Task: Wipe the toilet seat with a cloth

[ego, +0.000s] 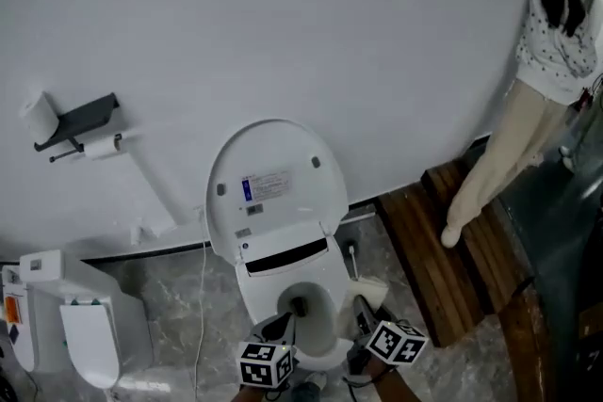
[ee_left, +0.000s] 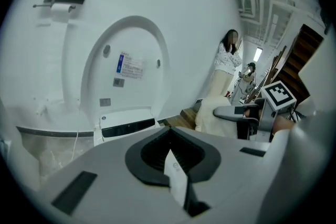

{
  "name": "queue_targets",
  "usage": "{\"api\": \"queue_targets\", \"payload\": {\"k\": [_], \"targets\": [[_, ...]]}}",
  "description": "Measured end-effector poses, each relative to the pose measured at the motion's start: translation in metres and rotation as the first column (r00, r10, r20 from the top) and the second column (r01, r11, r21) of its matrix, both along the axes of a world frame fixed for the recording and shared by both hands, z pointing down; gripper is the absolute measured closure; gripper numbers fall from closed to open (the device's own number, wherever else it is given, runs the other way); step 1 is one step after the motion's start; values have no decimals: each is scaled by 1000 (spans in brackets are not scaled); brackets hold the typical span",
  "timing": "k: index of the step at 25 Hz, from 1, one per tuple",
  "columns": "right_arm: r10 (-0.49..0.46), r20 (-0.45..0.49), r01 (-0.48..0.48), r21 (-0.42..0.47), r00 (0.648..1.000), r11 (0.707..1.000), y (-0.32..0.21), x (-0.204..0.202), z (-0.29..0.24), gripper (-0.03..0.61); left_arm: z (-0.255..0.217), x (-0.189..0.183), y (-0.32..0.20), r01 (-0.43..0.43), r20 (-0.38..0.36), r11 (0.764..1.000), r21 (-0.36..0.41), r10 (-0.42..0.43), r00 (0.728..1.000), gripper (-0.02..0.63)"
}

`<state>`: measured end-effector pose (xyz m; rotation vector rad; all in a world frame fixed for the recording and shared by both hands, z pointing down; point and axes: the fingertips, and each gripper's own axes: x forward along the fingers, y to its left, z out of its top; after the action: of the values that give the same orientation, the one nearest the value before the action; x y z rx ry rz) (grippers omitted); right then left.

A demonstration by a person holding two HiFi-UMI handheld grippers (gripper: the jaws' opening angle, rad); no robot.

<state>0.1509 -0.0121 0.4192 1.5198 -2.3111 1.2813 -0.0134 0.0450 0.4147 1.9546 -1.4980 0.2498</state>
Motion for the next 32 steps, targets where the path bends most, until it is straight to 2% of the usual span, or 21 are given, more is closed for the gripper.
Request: {"api": "queue_targets", "payload": {"k": [3, 7, 9, 12, 13, 17, 22, 29, 32], "targets": [[-33, 38, 33, 0, 999, 999, 31, -1, -33, 489, -46, 7, 26, -7, 12, 999, 50, 6, 1000, 603], [-106, 65, 102, 55, 992, 993, 64, -10, -75, 489, -88, 11, 50, -12, 27, 993, 115, 9, 1000, 601], [-146, 23, 144, 72, 989, 987, 85, -13, -78, 489, -97, 16, 60, -5, 24, 991, 133, 1, 1000, 601], [-193, -131, 204, 76, 972, 976, 107, -17, -68, 489, -94, 28, 67, -7, 49, 990, 144, 0, 999, 603], [-200, -154, 211, 63, 968, 975, 113, -20, -63, 489, -93, 33, 69, -14, 60, 989, 145, 6, 998, 603], [-192, -117, 195, 16, 974, 981, 135, -25, -50, 489, -83, 48, 86, -39, 42, 993, 113, 35, 999, 601], [-218, -148, 226, 40, 965, 973, 138, -30, -59, 489, -82, 40, 94, -17, 47, 995, 96, 12, 999, 603], [-206, -137, 215, 58, 969, 975, 132, -30, -65, 489, -90, 39, 85, -14, 66, 994, 112, 7, 998, 603], [-216, -142, 225, 51, 966, 973, 132, -31, -63, 489, -88, 38, 84, -8, 54, 996, 93, 4, 999, 603]]}}
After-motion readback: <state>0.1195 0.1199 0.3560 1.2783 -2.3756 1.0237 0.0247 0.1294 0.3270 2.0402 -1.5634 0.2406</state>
